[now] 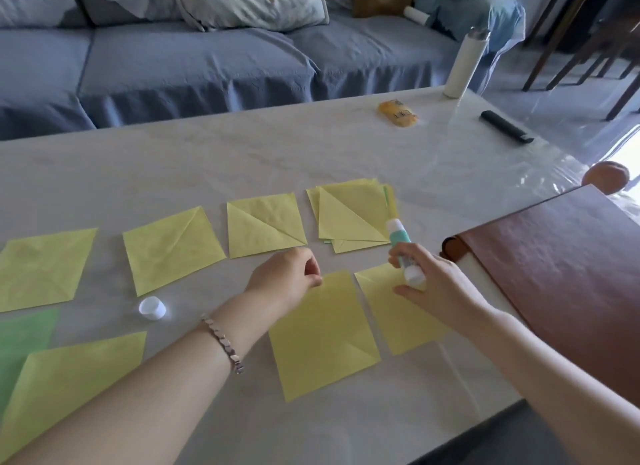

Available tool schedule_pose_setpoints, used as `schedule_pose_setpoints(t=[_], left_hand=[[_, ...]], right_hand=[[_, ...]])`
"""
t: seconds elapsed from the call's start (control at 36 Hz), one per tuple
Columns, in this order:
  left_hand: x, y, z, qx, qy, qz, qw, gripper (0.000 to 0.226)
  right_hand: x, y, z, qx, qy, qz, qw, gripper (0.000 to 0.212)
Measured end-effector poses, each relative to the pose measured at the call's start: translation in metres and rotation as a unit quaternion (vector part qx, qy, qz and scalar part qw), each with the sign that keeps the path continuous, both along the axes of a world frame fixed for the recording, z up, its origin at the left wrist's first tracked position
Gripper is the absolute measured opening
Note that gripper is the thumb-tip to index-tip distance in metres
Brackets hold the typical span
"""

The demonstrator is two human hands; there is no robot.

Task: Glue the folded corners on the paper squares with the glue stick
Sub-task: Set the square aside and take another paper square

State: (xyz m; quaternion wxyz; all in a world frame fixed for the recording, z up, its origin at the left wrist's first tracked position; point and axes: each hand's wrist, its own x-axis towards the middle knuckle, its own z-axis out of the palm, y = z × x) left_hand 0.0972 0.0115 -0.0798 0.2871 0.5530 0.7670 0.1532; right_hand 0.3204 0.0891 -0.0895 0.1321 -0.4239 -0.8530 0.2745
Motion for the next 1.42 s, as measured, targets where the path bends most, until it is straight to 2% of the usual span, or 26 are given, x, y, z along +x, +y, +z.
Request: schedule_pose_setpoints(t=[0.08, 0.19, 0.33, 0.44, 0.58, 0.69, 0.81, 0.92, 1.03, 1.14, 1.22, 1.28, 1.33, 1.36, 1.42], left_hand=[[-0.005, 0.0, -0.001, 0.008, 0.005, 0.016, 1.0, 0.009], [-0.015, -0.008, -0.005, 0.001, 0.008, 0.02, 1.0, 0.011], [-0.028, -0.02, -0.013, -0.006, 0.005, 0.034, 0.999, 0.016], [-0.03, -0.026, -0.018, -0.004, 0.004, 0.04, 0.999, 0.012], [-0.028, -0.031, -0.023, 0.001, 0.004, 0.044, 0.999, 0.021], [-0.025, -0.031, -0.023, 0.007, -0.004, 0.042, 0.999, 0.021], [-0.016, -0.023, -0.019, 0.018, -0.053, 0.038, 0.998, 0.014], [0.008, -0.002, -0.017, 0.049, -0.086, 0.031, 0.995, 0.007], [0.039, 0.025, -0.015, 0.064, -0.085, 0.006, 0.994, 0.009], [0.057, 0.034, -0.012, 0.113, -0.084, 0.011, 0.99, 0.014], [0.059, 0.024, -0.005, 0.178, -0.161, 0.074, 0.968, 0.025], [0.056, 0.01, 0.003, 0.16, -0.284, 0.124, 0.937, 0.042], [0.05, -0.005, 0.009, 0.135, -0.396, 0.123, 0.9, 0.056], [0.046, -0.013, 0.011, 0.125, -0.425, 0.113, 0.89, 0.055], [0.036, -0.032, 0.013, 0.136, -0.426, 0.104, 0.888, 0.03]], right_hand=[[-0.014, 0.018, 0.005, -0.049, -0.048, 0.039, 0.997, 0.063], [-0.027, 0.031, 0.013, -0.058, -0.132, 0.09, 0.985, 0.069], [-0.031, 0.04, 0.018, -0.073, -0.168, 0.111, 0.977, 0.071], [-0.034, 0.041, 0.02, -0.08, -0.176, 0.113, 0.975, 0.07], [-0.032, 0.039, 0.019, -0.116, -0.15, 0.102, 0.977, 0.064], [-0.023, 0.03, 0.015, -0.09, -0.124, 0.122, 0.981, 0.059], [-0.003, 0.02, 0.033, -0.047, -0.061, 0.079, 0.994, 0.06], [0.021, 0.022, 0.067, -0.001, 0.036, 0.025, 0.999, 0.072], [0.031, 0.024, 0.088, -0.03, 0.098, 0.018, 0.995, 0.069], [0.026, 0.018, 0.089, -0.044, 0.102, 0.022, 0.994, 0.067], [0.018, 0.01, 0.083, -0.069, 0.133, 0.02, 0.989, 0.066], [0.01, 0.004, 0.078, -0.086, 0.171, 0.017, 0.981, 0.067], [-0.002, -0.004, 0.075, -0.101, 0.209, 0.022, 0.973, 0.07], [-0.009, -0.009, 0.074, -0.111, 0.229, 0.025, 0.967, 0.072], [-0.023, -0.019, 0.071, -0.134, 0.261, 0.026, 0.956, 0.074]])
